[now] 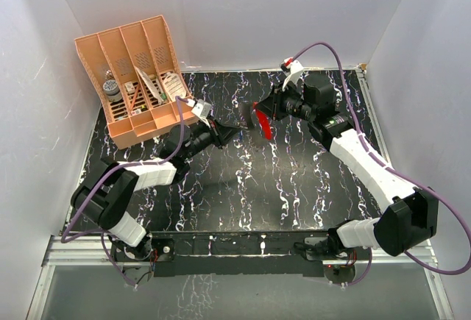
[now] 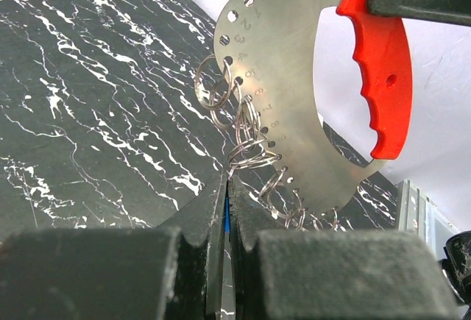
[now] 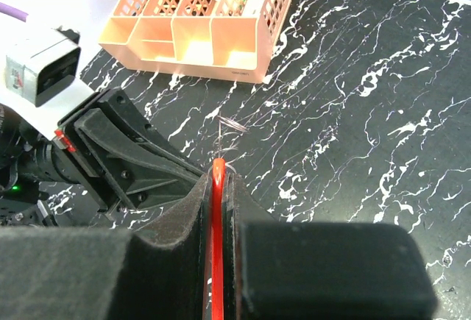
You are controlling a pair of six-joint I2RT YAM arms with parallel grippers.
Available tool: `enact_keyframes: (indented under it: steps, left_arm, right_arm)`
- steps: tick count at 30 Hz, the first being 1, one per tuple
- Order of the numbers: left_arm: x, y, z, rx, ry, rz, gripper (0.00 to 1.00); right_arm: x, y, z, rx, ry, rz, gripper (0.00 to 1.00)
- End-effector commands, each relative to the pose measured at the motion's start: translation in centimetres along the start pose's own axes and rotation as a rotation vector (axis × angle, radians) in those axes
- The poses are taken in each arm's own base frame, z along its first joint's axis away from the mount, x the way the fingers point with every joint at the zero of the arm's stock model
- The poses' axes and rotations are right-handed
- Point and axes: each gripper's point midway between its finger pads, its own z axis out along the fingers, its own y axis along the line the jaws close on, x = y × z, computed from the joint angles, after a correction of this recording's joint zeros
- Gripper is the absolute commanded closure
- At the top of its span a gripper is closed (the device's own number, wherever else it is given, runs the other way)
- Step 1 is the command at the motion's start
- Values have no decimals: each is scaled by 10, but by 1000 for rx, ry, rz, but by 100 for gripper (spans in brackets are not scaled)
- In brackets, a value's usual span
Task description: Put the keys on the keyring
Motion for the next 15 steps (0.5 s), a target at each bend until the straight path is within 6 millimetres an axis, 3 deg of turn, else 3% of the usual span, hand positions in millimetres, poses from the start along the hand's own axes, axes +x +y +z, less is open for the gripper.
enact_keyframes:
  steps: [1, 15]
  left_arm:
    - [-24, -5, -8, -39, -46, 86, 100]
    - [-24, 5, -6, -92, -20, 136, 100]
  right_arm:
    - [-40, 6, -6, 12, -84, -74, 100]
    - [-21, 7, 5, -35, 75, -86, 100]
